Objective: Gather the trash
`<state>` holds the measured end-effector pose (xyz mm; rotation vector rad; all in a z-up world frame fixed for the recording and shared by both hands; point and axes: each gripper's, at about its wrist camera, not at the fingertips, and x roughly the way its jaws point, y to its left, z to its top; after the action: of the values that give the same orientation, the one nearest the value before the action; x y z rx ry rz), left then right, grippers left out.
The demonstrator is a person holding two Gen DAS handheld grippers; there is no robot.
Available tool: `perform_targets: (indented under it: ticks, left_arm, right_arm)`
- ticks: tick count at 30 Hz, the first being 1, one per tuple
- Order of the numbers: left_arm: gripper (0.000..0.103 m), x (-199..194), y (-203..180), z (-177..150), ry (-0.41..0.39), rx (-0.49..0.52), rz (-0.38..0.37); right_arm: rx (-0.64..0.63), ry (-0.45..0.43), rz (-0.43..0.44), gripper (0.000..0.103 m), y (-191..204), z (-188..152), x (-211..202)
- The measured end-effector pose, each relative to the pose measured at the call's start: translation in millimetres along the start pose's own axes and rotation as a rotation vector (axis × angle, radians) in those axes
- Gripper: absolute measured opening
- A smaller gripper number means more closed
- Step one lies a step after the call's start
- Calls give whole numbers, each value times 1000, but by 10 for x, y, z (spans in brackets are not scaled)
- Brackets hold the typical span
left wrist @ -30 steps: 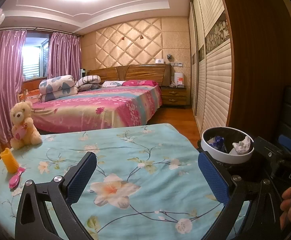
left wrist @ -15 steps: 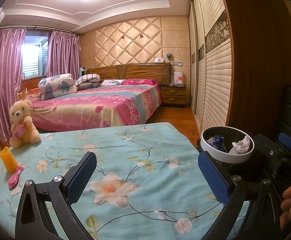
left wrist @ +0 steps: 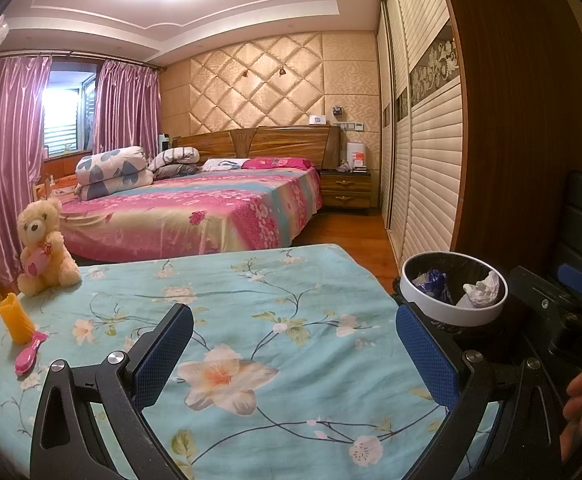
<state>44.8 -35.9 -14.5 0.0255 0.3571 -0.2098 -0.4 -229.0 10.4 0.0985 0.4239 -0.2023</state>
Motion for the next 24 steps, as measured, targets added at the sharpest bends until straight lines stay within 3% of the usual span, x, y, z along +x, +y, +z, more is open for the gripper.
perform_targets:
  ticks: [24]
  left_arm:
    - [102, 15, -3, -3, 7, -1, -2]
  right_arm:
    - [1, 0, 1, 103, 0, 2, -1]
